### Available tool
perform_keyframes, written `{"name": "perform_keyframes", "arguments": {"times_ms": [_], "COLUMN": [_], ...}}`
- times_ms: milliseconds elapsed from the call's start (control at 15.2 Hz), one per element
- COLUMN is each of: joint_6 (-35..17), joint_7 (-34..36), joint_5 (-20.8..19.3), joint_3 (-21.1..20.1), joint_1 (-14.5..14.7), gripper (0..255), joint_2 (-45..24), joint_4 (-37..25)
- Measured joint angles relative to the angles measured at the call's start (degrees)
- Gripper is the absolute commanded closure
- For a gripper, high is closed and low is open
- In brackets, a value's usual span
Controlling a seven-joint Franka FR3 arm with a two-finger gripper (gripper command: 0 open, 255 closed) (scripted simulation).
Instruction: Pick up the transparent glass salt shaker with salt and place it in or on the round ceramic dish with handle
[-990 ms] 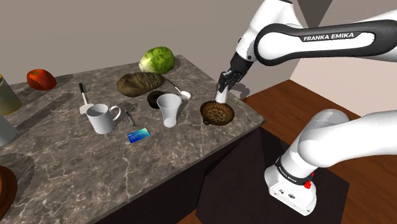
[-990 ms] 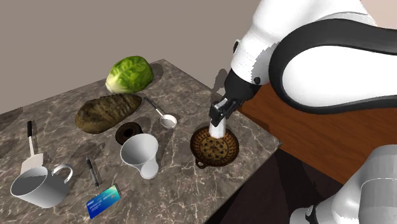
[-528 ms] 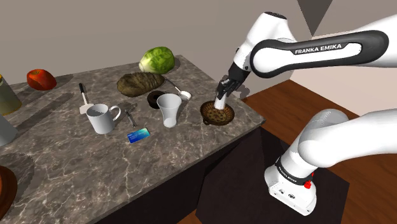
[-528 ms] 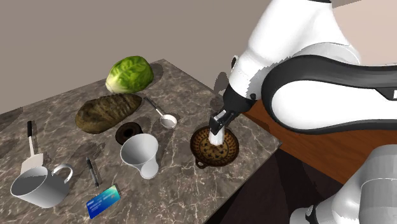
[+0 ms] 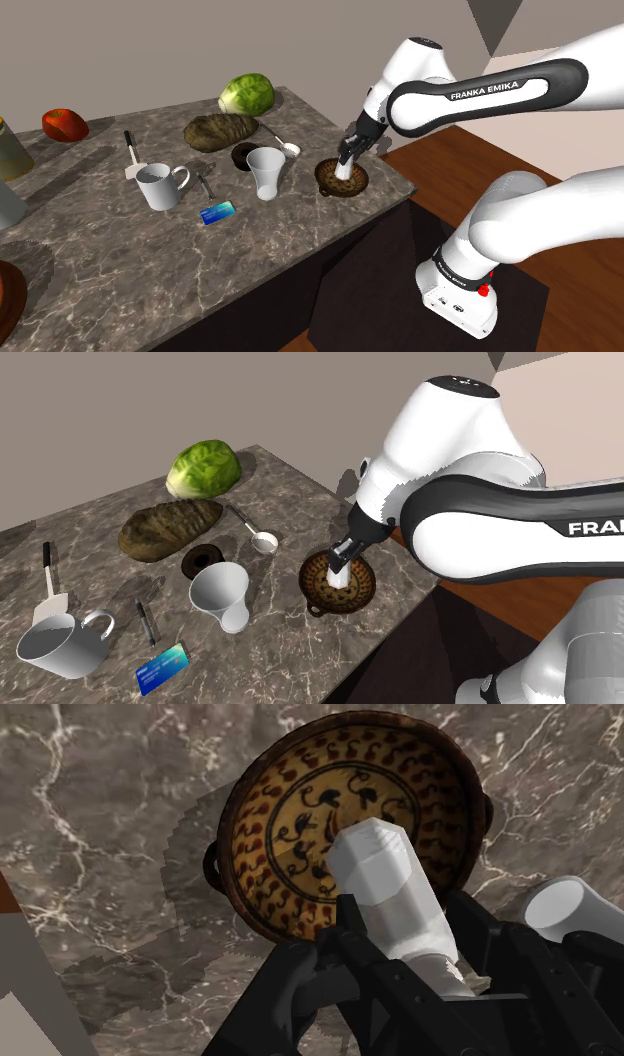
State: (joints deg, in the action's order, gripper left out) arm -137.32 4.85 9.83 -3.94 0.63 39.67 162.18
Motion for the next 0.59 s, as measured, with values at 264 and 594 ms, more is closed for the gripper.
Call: {"name": "perform_keyframes", "arguments": {"times_ms": [264,594], "joint_6": [-0.1,-0.1], "joint_7": [0.0,0.0], "joint_5": [0.0,0.0], "joint_3": [0.0,0.0], "joint_1": [0.0,0.0], "gripper": [255,0], "joint_2": [0.0,0.0], "joint_4": [0.1,0.1]}}
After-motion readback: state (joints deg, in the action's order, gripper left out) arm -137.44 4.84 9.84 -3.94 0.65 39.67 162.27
